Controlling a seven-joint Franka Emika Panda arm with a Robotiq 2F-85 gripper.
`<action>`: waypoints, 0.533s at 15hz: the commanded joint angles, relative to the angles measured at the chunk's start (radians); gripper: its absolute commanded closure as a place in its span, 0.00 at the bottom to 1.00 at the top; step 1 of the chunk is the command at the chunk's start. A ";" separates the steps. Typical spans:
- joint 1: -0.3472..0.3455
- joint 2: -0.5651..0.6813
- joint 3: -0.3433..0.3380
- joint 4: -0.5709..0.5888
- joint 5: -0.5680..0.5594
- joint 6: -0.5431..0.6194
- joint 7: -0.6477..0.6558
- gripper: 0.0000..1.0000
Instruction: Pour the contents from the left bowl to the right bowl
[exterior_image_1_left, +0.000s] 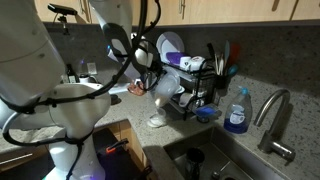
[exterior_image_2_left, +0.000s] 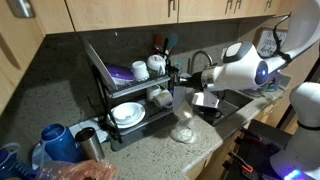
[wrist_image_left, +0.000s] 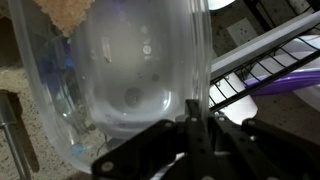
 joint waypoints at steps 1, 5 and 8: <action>0.105 -0.081 -0.087 -0.031 -0.056 -0.088 0.000 0.99; 0.223 -0.131 -0.184 -0.037 -0.091 -0.166 0.000 0.99; 0.299 -0.166 -0.247 -0.039 -0.124 -0.223 0.000 0.99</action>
